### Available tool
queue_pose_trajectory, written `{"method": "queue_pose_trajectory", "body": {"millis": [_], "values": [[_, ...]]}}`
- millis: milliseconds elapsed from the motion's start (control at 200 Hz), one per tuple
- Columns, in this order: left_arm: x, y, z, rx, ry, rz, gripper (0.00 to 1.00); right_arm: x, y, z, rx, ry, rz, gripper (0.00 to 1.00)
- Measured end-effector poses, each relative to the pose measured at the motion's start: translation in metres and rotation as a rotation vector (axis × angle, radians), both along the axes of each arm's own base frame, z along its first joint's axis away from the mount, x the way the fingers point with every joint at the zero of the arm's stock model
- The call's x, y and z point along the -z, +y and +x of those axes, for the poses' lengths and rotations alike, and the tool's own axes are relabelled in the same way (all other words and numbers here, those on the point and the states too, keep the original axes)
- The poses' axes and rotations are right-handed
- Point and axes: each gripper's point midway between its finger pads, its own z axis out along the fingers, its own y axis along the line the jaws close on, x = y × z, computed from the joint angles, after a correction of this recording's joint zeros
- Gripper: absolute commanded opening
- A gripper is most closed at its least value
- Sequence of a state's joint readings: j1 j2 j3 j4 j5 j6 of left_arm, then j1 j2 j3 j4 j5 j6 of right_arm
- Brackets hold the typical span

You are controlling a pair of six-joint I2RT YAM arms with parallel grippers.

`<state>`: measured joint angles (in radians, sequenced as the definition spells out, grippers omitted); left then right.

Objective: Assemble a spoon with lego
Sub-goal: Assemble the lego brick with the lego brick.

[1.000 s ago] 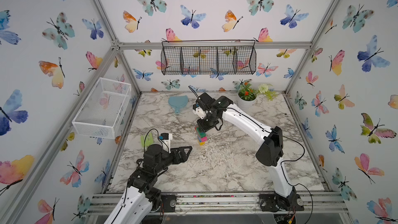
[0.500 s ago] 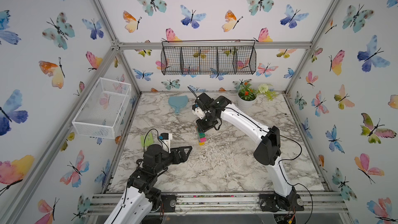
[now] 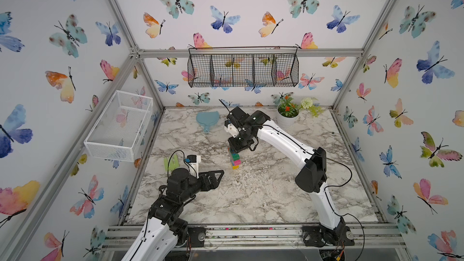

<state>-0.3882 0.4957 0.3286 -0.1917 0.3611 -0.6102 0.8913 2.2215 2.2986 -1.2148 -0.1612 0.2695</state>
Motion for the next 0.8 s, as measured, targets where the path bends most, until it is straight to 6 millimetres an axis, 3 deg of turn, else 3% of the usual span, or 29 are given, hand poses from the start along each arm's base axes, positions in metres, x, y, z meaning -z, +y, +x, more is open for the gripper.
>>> {"method": "queue_pose_trajectory", "body": {"millis": [801], "values": [[-0.003, 0.000, -0.001, 0.001, -0.012, -0.005, 0.99, 0.008, 0.003, -0.004, 0.000, 0.017, -0.026, 0.09]]}}
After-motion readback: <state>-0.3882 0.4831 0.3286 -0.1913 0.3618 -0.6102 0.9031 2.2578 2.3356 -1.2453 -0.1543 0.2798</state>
